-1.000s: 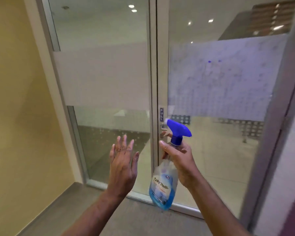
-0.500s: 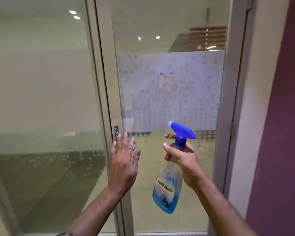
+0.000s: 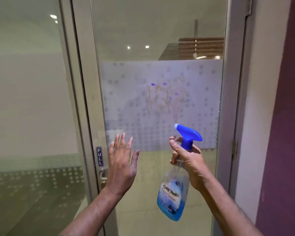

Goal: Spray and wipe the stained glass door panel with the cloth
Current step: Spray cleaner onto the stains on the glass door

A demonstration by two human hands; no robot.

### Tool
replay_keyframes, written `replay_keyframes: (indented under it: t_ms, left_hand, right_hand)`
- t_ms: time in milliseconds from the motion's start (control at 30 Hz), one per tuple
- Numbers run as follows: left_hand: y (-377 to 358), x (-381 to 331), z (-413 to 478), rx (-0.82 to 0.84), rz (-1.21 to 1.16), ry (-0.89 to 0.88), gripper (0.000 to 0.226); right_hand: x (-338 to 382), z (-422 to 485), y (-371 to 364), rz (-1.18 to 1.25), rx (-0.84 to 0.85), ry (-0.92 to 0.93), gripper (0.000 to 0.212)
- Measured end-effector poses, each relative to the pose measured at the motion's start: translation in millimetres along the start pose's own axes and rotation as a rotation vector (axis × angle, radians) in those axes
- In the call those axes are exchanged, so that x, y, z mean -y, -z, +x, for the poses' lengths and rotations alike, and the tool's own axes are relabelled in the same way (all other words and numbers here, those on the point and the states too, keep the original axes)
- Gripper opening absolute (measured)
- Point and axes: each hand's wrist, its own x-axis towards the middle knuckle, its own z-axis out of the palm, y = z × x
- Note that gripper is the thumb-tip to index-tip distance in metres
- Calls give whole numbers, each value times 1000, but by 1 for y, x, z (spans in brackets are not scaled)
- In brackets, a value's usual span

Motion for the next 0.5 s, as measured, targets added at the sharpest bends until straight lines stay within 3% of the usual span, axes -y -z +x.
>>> replay_keyframes:
  t_ms: [200, 500]
  left_hand:
    - [-65, 0, 46, -45, 58, -9, 58]
    - [-147, 8, 130, -117, 196, 69, 62]
  right_hand:
    - [-1, 73, 34, 14, -20, -10, 17]
    - [12, 178, 91, -42, 3, 42, 7]
